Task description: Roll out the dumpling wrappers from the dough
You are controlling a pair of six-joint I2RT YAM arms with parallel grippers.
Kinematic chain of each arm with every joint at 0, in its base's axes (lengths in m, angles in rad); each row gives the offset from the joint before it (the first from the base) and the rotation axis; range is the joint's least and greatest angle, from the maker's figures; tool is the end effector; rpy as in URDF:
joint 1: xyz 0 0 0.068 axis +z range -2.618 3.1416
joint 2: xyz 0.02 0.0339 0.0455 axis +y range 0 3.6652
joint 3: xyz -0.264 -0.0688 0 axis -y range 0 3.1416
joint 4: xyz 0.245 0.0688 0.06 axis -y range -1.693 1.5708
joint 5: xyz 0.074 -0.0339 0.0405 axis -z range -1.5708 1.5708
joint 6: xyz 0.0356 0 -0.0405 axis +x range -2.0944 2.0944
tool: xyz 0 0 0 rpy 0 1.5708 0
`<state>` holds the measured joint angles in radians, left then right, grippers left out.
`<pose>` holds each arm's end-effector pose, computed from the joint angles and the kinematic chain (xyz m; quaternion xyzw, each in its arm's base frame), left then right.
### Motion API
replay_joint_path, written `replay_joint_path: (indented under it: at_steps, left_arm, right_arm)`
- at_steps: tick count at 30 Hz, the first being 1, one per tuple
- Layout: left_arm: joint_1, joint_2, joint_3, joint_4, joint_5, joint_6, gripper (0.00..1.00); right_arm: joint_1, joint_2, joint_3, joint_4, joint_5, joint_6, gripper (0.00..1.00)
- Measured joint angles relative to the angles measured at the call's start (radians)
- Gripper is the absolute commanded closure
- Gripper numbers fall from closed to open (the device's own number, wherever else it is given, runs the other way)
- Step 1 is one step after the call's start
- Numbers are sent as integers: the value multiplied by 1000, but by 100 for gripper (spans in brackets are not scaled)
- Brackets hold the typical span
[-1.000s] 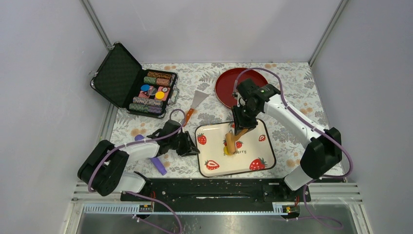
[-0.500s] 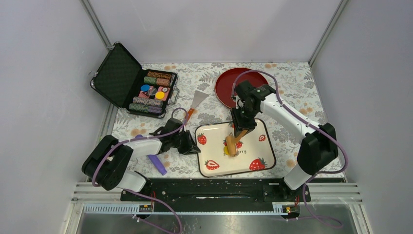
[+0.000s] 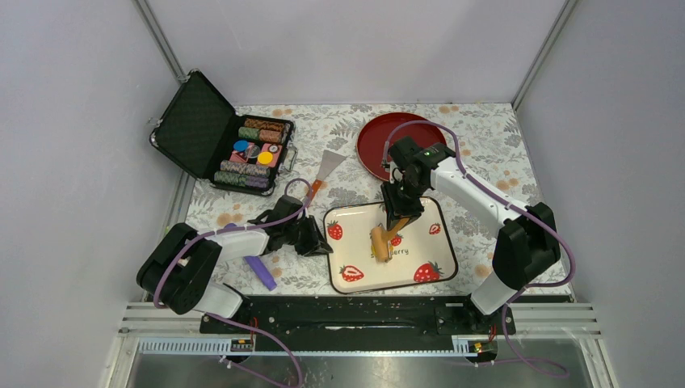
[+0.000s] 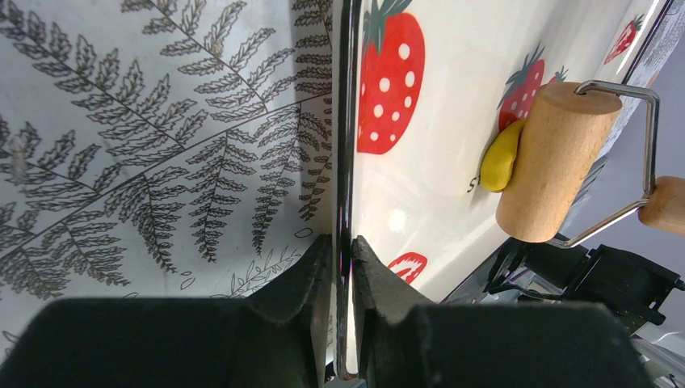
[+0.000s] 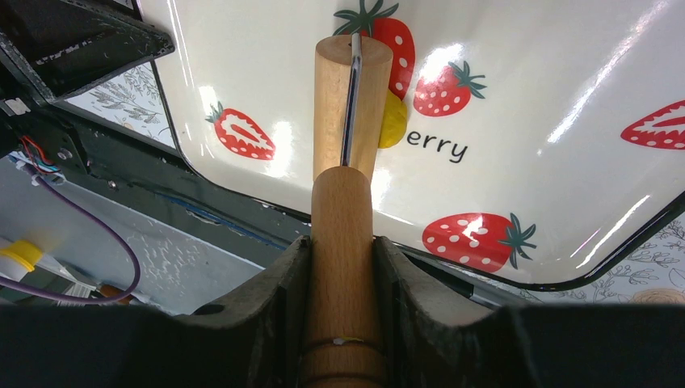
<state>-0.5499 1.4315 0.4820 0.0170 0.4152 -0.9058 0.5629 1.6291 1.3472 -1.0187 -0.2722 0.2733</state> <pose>0.1956 -0.1368 0.1251 -0.1008 0.9259 -0.3504 0.0990 0.2624 0.1769 0.2622 -0.1597 0.9688 0.1770 0.0674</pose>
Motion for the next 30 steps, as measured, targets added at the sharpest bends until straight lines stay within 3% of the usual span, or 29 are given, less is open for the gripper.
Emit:
replay_joint_path:
  at_steps: [30]
  left_arm:
    - [2,4,1,1,4,0,86]
  right_arm:
    - [53,-24,-36,10,64,0,100]
